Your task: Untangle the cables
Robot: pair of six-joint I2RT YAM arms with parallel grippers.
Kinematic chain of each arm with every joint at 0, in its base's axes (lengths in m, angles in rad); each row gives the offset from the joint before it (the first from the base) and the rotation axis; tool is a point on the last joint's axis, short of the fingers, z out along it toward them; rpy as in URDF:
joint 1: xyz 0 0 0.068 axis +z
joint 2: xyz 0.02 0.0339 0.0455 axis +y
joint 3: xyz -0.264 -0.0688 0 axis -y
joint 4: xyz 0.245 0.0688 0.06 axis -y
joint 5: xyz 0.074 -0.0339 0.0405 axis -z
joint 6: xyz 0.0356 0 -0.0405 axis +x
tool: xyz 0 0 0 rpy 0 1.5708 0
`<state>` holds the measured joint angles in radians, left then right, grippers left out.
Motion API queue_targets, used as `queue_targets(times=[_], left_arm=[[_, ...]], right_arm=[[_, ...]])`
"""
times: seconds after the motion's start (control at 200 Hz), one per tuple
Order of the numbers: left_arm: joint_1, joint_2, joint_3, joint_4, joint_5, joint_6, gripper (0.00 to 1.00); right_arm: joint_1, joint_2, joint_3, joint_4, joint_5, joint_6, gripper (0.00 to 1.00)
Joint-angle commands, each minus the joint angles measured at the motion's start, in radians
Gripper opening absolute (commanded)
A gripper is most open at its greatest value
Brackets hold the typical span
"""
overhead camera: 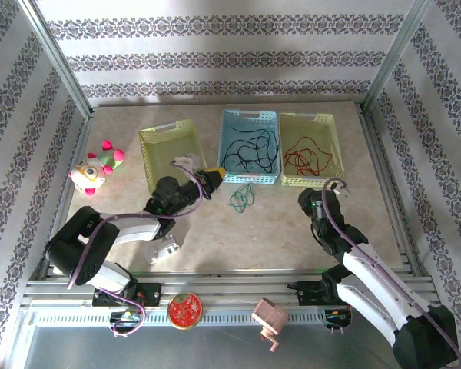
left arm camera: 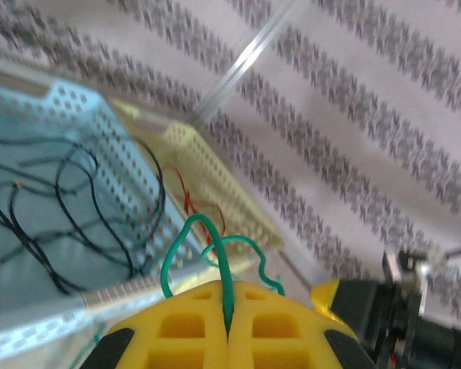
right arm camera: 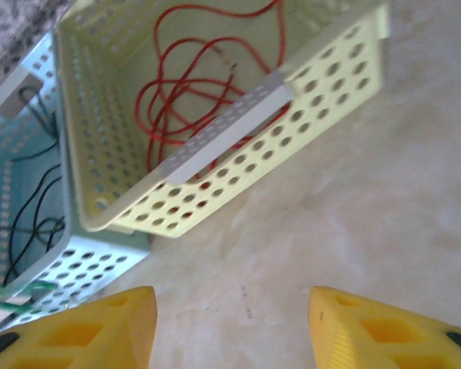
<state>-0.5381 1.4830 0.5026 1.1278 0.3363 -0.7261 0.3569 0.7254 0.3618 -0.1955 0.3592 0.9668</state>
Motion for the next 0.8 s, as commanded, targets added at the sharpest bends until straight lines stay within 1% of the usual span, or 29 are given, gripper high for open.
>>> queue_targets(times=[0.0, 0.105, 0.18, 0.235, 0.36, 0.425, 0.49, 0.53, 0.595, 0.66, 0.795], left_arm=[[0.081, -0.048, -0.021, 0.155, 0.005, -0.12, 0.0], [0.164, -0.105, -0.032, 0.177, -0.003, -0.155, 0.0], [0.208, -0.173, -0.046, 0.093, -0.054, -0.125, 0.0], [0.22, -0.248, -0.059, -0.026, -0.164, -0.07, 0.0], [0.223, -0.439, -0.094, -0.307, -0.459, 0.045, 0.0], [0.223, -0.533, -0.119, -0.411, -0.601, 0.068, 0.0], [0.223, -0.607, -0.147, -0.473, -0.693, 0.083, 0.0], [0.224, -0.639, -0.151, -0.52, -0.712, 0.093, 0.0], [0.224, -0.661, -0.153, -0.575, -0.705, 0.106, 0.0], [0.224, -0.66, -0.167, -0.578, -0.689, 0.09, 0.0], [0.224, -0.616, -0.19, -0.547, -0.693, 0.054, 0.0]], right_arm=[[-0.018, -0.036, -0.012, -0.046, 0.049, 0.045, 0.55], [-0.024, -0.033, -0.011, -0.049, 0.035, 0.031, 0.55], [-0.025, -0.011, -0.012, -0.025, 0.004, 0.009, 0.56], [-0.026, 0.014, -0.01, -0.012, -0.025, -0.007, 0.56], [-0.021, 0.08, 0.014, 0.011, -0.088, -0.042, 0.56], [-0.016, 0.107, 0.017, 0.031, -0.107, -0.056, 0.56], [-0.013, 0.126, 0.017, 0.051, -0.118, -0.061, 0.56], [-0.012, 0.135, 0.016, 0.063, -0.124, -0.063, 0.56], [-0.01, 0.152, 0.018, 0.079, -0.134, -0.067, 0.56], [-0.008, 0.17, 0.028, 0.089, -0.141, -0.075, 0.56], [0.002, 0.197, 0.054, 0.1, -0.156, -0.097, 0.56]])
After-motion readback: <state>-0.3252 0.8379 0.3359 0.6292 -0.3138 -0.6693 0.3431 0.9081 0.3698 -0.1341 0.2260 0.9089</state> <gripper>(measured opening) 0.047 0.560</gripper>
